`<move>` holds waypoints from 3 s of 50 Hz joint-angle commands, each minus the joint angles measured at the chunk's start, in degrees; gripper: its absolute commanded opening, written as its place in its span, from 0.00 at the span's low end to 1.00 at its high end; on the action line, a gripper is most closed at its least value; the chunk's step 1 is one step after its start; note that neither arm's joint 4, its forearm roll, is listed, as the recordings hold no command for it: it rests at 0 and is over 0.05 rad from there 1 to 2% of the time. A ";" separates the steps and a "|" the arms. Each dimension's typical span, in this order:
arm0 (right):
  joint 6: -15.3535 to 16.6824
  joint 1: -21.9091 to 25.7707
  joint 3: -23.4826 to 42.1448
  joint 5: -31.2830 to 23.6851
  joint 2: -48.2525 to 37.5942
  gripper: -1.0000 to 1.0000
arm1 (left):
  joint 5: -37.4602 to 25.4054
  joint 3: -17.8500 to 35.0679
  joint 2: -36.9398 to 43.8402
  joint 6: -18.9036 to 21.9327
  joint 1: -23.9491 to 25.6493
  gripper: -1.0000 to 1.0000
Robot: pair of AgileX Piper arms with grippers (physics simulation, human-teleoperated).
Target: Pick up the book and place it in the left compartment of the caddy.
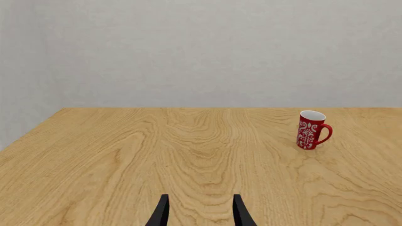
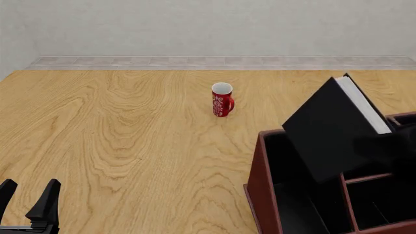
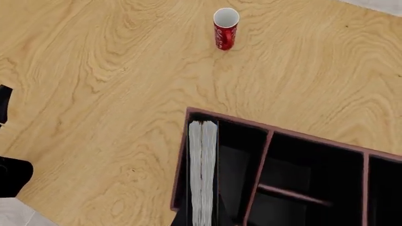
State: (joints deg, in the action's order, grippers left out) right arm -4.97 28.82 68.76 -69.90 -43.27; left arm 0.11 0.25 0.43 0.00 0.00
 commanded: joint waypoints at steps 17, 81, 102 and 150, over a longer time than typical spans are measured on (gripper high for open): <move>-4.38 -6.38 -5.72 0.00 3.81 0.00 | 0.00 0.00 0.00 0.00 0.00 1.00; -7.19 -6.59 -16.62 5.91 5.74 0.00 | 0.00 0.00 0.00 0.00 0.00 1.00; -6.67 -6.01 -21.59 10.83 4.58 0.00 | 0.00 0.00 0.00 0.00 0.00 1.00; -7.37 -4.22 -30.07 16.34 5.84 0.00 | 0.00 0.00 0.00 0.00 0.00 1.00</move>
State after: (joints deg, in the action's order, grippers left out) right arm -11.18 24.32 40.01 -54.87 -37.89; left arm 0.11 0.25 0.43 0.00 0.00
